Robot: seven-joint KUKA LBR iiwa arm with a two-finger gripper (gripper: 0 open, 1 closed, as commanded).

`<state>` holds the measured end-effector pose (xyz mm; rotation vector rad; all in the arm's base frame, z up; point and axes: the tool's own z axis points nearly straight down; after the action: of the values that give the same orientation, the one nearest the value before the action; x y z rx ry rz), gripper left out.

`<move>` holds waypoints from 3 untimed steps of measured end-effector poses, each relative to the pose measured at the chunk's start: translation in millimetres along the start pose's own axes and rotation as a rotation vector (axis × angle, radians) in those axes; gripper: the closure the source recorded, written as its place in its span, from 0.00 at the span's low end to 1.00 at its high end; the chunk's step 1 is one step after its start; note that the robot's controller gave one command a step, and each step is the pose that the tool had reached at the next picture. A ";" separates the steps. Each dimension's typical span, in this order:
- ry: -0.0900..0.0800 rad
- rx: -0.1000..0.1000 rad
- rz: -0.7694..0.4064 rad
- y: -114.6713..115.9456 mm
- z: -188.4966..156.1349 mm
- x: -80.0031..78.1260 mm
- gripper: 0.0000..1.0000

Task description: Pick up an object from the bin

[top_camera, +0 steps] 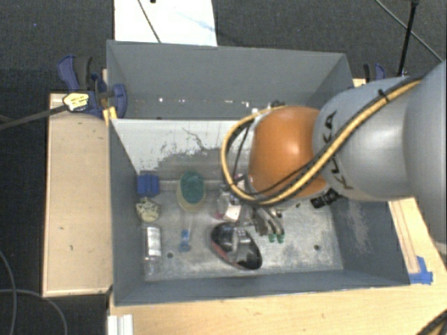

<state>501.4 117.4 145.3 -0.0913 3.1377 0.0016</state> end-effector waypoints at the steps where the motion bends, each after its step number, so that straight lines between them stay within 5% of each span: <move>1: 0.003 0.001 0.005 -25.3 50.2 7.5 0.00; 2: -0.004 -0.001 0.006 -23.1 46.3 5.5 1.00; 3: -0.003 0.000 -0.008 -38.0 -15.9 -25.2 1.00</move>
Offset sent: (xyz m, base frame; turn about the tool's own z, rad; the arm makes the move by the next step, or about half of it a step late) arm -0.0058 -0.0242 -0.0484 0.0014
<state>528.7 81.0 161.2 -0.1038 3.1342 0.0022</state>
